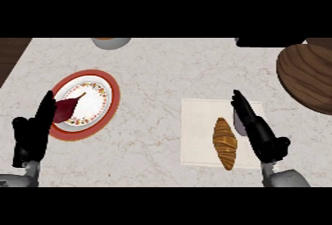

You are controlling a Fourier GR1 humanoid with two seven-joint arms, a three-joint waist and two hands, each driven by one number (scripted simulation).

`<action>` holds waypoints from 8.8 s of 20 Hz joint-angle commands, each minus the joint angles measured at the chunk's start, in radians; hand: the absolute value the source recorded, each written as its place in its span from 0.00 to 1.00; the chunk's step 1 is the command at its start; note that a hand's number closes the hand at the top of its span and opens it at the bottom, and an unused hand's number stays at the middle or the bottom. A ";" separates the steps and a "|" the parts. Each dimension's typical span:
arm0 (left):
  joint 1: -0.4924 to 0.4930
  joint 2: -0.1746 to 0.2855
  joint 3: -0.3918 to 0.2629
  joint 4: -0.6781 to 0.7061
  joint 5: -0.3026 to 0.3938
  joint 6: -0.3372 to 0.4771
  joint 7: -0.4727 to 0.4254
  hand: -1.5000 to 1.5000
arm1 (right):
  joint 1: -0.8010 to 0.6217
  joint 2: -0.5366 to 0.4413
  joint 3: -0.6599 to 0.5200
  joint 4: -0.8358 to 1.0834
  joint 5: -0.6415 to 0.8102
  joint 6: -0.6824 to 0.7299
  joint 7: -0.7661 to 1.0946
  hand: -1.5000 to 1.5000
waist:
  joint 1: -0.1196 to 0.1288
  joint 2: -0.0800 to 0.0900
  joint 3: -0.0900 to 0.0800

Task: Pick the croissant from the placemat and place it in the bowl

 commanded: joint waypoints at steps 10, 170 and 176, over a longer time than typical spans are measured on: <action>-0.101 -0.170 -0.097 -0.098 0.017 -0.039 -0.052 0.50 | 0.103 0.102 0.068 -0.056 0.401 -0.490 0.008 0.00 | -0.060 -0.016 0.010; -0.176 -0.438 0.102 -0.047 -0.248 -0.301 -0.023 0.50 | -0.718 -0.483 -0.524 0.978 0.789 -0.105 -0.219 1.00 | 0.045 0.015 0.011; -0.168 -0.431 0.104 -0.067 -0.241 -0.310 -0.012 0.50 | -0.696 -0.499 -0.578 1.150 0.736 -0.004 -0.294 1.00 | 0.047 0.019 0.013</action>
